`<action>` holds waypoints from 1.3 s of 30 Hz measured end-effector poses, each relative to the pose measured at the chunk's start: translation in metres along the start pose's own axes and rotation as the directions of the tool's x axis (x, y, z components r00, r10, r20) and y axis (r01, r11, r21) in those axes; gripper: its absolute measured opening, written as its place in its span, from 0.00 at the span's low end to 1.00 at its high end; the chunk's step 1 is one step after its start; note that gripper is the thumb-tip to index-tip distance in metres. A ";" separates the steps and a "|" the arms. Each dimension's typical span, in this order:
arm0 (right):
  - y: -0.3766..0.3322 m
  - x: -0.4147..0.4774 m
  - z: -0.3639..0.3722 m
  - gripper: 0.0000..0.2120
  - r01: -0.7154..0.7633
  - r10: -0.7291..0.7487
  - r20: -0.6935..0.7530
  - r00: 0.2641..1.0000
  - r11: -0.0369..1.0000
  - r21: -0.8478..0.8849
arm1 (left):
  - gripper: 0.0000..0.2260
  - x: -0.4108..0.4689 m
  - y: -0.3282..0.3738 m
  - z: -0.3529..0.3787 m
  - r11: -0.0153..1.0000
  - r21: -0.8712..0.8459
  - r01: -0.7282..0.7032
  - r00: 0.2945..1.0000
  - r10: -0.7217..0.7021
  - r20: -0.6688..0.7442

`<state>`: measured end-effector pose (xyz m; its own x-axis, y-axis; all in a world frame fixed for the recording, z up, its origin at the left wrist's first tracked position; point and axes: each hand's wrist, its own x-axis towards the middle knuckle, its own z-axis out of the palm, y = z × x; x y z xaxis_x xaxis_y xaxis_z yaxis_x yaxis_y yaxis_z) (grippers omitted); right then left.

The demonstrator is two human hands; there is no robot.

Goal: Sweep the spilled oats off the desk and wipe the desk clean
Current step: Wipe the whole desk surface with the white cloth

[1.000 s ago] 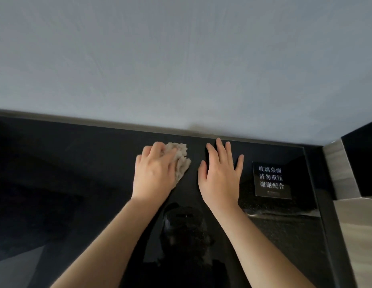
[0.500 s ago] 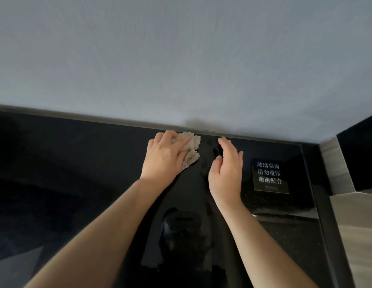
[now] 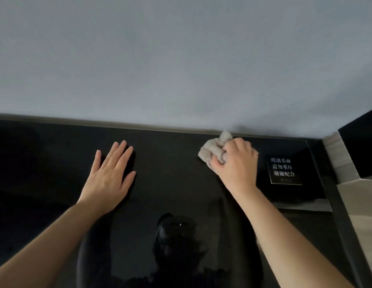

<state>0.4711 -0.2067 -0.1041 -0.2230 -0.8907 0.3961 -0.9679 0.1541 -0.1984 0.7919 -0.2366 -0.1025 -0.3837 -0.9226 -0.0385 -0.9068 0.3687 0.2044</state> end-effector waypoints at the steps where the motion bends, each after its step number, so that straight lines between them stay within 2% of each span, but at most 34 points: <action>1: 0.012 -0.001 0.000 0.11 -0.086 0.087 -0.041 0.995 0.996 0.014 | 0.31 -0.001 -0.004 0.001 1.000 0.003 0.008 1.000 -0.008 0.004; 2: 0.020 -0.001 0.001 0.12 -0.142 0.143 -0.048 0.989 0.989 0.031 | 0.31 0.000 -0.006 0.002 1.000 -0.006 0.012 1.000 -0.012 0.002; 4: 0.012 0.003 0.005 0.19 -0.185 0.185 0.033 0.982 0.983 0.001 | 0.29 0.001 -0.006 0.004 1.000 -0.023 0.000 1.000 0.000 -0.007; 6: -0.007 0.001 0.006 0.20 -0.138 0.139 0.092 0.986 0.990 -0.024 | 0.29 0.000 -0.008 0.005 1.000 -0.026 -0.007 1.000 0.007 -0.014; 8: -0.012 -0.010 0.004 0.19 -0.015 0.015 0.132 0.991 1.000 0.001 | 0.27 0.000 -0.010 0.005 0.999 -0.033 0.001 1.000 -0.001 -0.017; 10: 0.005 -0.019 -0.001 0.17 0.035 -0.036 0.106 0.994 0.999 0.002 | 0.25 0.001 -0.009 0.005 0.999 -0.048 -0.001 1.000 0.001 -0.015; 13: 0.009 -0.012 0.001 0.15 -0.211 0.211 -0.017 0.977 0.977 -0.016 | 0.26 0.001 -0.008 0.005 0.995 -0.102 -0.013 0.999 0.010 -0.033; 15: -0.035 0.004 0.009 0.11 -0.272 0.273 0.001 0.962 0.961 0.043 | 0.25 0.002 -0.010 0.003 0.982 -0.190 -0.019 0.999 0.011 -0.043; 18: -0.133 0.012 0.027 0.10 -0.069 0.046 0.111 0.993 0.975 0.210 | 0.25 0.004 -0.022 -0.001 0.967 -0.254 -0.019 0.998 0.002 -0.066; 21: -0.159 0.007 0.029 0.06 0.087 -0.171 0.232 0.958 0.939 0.332 | 0.26 0.009 -0.054 -0.008 0.990 -0.136 0.043 0.990 -0.060 -0.124; 23: -0.138 0.009 0.023 0.06 0.072 -0.132 0.162 0.978 0.941 0.330 | 0.24 0.011 -0.082 -0.014 0.990 -0.078 0.120 0.982 -0.130 -0.137; 25: -0.129 0.016 0.024 0.03 -0.083 0.064 0.076 0.995 0.958 0.275 | 0.24 0.009 -0.098 -0.016 0.984 -0.060 0.166 0.976 -0.173 -0.132; 26: -0.139 0.019 0.029 0.02 -0.136 0.121 0.076 0.990 0.960 0.245 | 0.24 0.009 -0.102 -0.015 0.984 -0.063 0.166 0.975 -0.174 -0.138; 27: -0.161 0.022 0.036 0.05 -0.147 0.126 0.104 0.987 0.960 0.238 | 0.24 0.008 -0.103 -0.014 0.985 -0.067 0.159 0.976 -0.167 -0.138; 29: -0.213 0.019 0.046 0.09 -0.015 -0.054 0.183 0.982 0.936 0.352 | 0.23 0.009 -0.101 -0.010 0.987 -0.078 0.143 0.981 -0.152 -0.123; 31: -0.238 0.008 0.047 0.14 0.109 -0.253 0.242 0.937 0.868 0.484 | 0.23 0.009 -0.103 -0.012 0.986 -0.111 0.126 0.983 -0.139 -0.120; 33: -0.220 0.003 0.044 0.18 0.133 -0.299 0.252 0.920 0.846 0.516 | 0.23 0.008 -0.112 -0.015 0.983 -0.154 0.104 0.987 -0.121 -0.107; 34: -0.207 0.002 0.042 0.19 0.123 -0.261 0.225 0.939 0.864 0.488 | 0.23 0.006 -0.117 -0.017 0.984 -0.151 0.095 0.988 -0.111 -0.103; 37: -0.200 0.016 0.047 0.22 -0.052 -0.019 0.212 0.977 0.945 0.324 | 0.24 -0.001 -0.128 -0.017 0.991 -0.084 0.100 0.985 -0.111 -0.132; 39: -0.239 0.027 0.061 0.21 -0.068 -0.020 0.234 0.972 0.929 0.363 | 0.25 -0.001 -0.130 -0.015 0.992 -0.089 0.090 0.985 -0.102 -0.142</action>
<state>0.7031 -0.2938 -0.1003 -0.1704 -0.9689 0.1795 -0.8424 0.0487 -0.5367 0.9126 -0.2849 -0.1146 -0.2603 -0.9622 0.0799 -0.9187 0.2723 0.2862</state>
